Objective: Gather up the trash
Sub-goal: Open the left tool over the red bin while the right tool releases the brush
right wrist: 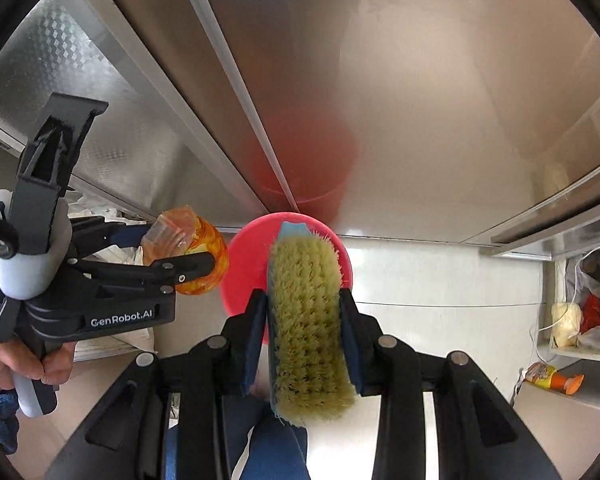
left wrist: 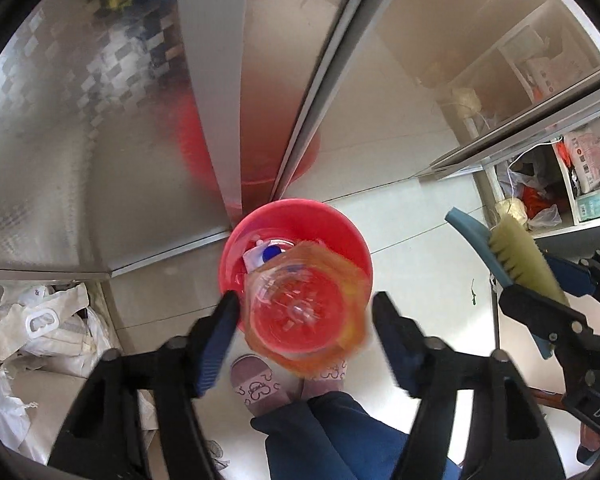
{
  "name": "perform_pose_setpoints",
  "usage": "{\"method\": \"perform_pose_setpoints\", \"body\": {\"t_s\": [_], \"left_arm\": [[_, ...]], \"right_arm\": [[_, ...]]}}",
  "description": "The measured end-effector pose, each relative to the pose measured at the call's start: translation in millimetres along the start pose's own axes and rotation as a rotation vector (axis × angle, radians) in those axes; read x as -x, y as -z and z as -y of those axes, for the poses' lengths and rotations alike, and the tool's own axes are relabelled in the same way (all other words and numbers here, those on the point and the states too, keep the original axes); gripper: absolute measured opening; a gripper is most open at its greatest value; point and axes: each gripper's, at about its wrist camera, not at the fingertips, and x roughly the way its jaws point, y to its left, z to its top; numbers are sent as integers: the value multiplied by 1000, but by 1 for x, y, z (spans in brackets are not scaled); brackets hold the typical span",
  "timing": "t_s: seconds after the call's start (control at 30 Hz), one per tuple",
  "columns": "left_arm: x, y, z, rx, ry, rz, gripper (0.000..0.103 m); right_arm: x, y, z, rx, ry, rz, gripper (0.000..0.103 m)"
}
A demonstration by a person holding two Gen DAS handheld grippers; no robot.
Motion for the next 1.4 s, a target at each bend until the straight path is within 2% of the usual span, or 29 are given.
{"method": "perform_pose_setpoints", "body": {"t_s": [0.07, 0.13, 0.67, 0.97, 1.03, 1.1, 1.17, 1.3, 1.4], "left_arm": [[2, -1, 1, -3, 2, 2, 81], [4, -1, 0, -8, -4, 2, 82], [16, 16, -46, 62, -43, 5, 84], [19, 22, -59, 83, -82, 1, 84], [23, 23, -60, 76, -94, 3, 84], [28, 24, -59, 74, -92, -3, 84], [36, 25, -59, 75, -77, -3, 84], [62, 25, -51, 68, -89, 21, 84], [97, 23, -40, 67, -105, 41, 84]], "right_arm": [[1, 3, 0, 0, -1, 1, 33], [1, 4, 2, 0, -3, -2, 33], [-29, -11, -21, 70, -19, -51, 33], [-49, -17, -24, 101, -29, -90, 35], [-48, -18, -24, 107, -38, -105, 39], [-42, -17, -25, 118, -36, -94, 54], [-32, -16, -27, 128, -28, -73, 64], [-6, -16, -32, 135, 8, -47, 66], [28, -18, -32, 144, 29, -17, 66]]}}
